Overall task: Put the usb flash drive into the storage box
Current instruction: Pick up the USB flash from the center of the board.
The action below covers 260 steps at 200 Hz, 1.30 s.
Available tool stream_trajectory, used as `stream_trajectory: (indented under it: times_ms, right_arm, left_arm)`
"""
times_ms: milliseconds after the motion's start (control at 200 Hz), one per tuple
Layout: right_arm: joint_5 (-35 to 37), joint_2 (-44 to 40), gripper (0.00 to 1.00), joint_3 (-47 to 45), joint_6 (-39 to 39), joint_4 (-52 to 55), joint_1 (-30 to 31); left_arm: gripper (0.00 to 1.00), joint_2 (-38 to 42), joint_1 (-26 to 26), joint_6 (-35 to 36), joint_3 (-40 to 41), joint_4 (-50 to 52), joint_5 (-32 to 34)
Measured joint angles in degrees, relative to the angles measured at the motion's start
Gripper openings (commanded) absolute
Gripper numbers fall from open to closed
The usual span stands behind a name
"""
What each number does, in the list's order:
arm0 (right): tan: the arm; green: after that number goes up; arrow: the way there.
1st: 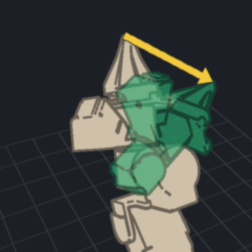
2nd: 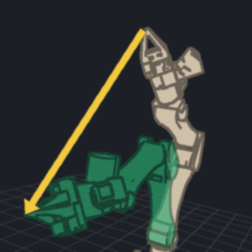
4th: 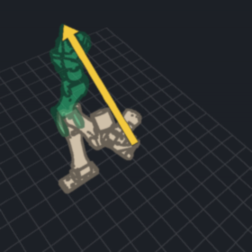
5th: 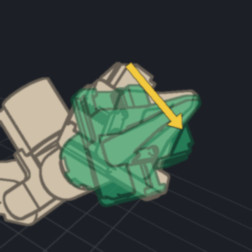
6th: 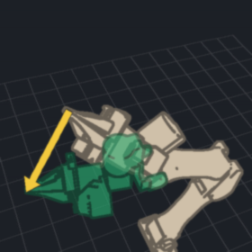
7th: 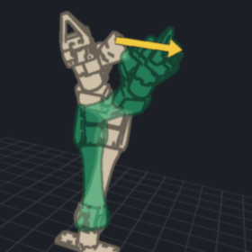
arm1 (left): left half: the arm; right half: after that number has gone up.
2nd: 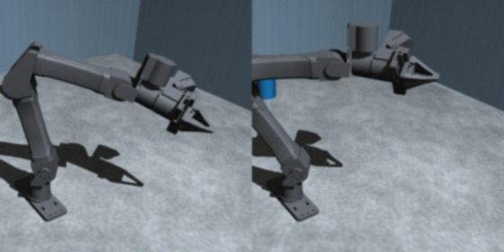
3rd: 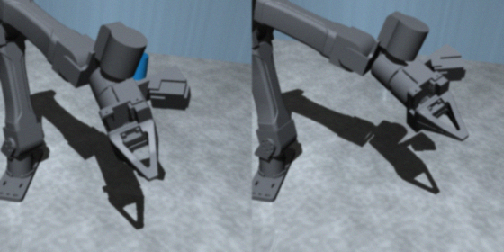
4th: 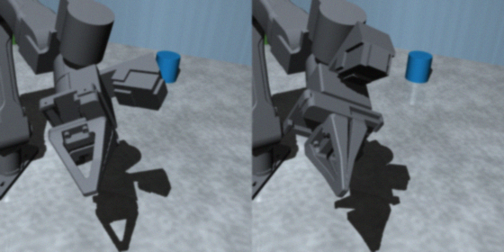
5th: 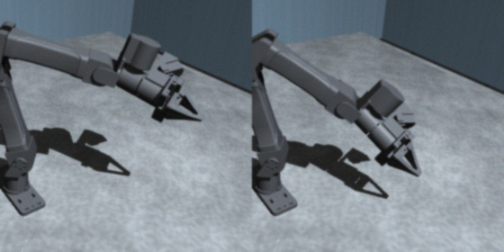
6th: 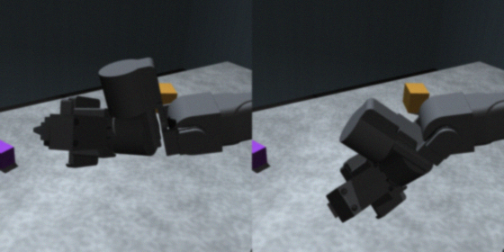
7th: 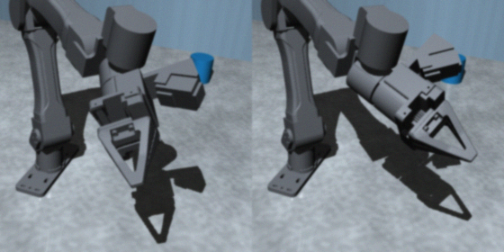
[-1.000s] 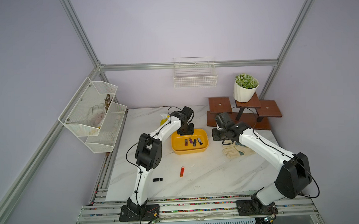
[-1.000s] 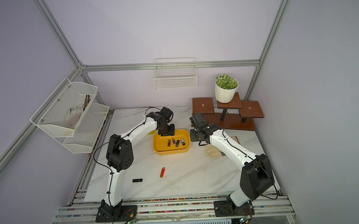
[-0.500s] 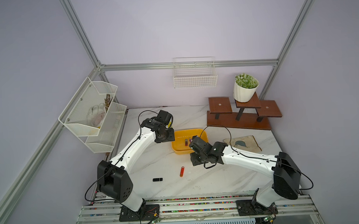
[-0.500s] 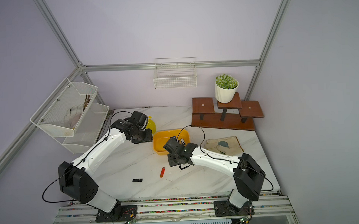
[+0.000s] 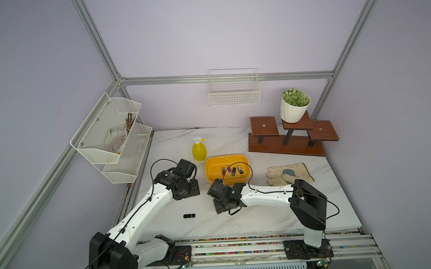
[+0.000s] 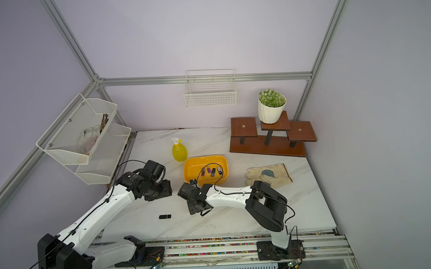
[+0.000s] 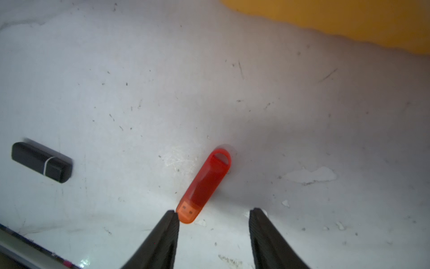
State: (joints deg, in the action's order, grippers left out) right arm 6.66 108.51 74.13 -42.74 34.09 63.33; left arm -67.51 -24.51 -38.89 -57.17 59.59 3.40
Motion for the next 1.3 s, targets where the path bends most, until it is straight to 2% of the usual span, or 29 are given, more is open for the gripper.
stream_trajectory:
  times_ms: [270,580,840,1155,1300]
  right_arm:
    - [1.97,3.52,0.56,1.4,-2.01,-0.13,1.16]
    - [4.98,4.96,0.54,3.19,-2.01,1.64,1.36]
    - [5.44,5.05,0.43,3.23,-1.77,2.97,1.36]
    - [4.39,5.9,0.37,3.87,-0.7,3.65,1.36]
    - [3.91,6.16,0.28,4.26,-0.26,3.76,1.36]
  left_arm:
    - [0.64,1.25,0.0,-1.05,4.42,0.02,-0.13]
    - [0.64,2.27,0.0,-1.07,4.61,0.04,-0.13]
    - [0.65,2.27,-0.15,-1.11,4.83,-0.07,-0.61]
    - [0.65,2.69,-1.03,-2.58,8.17,-0.07,-1.49]
    - [0.65,2.93,-1.44,-3.52,8.35,-0.09,-1.68]
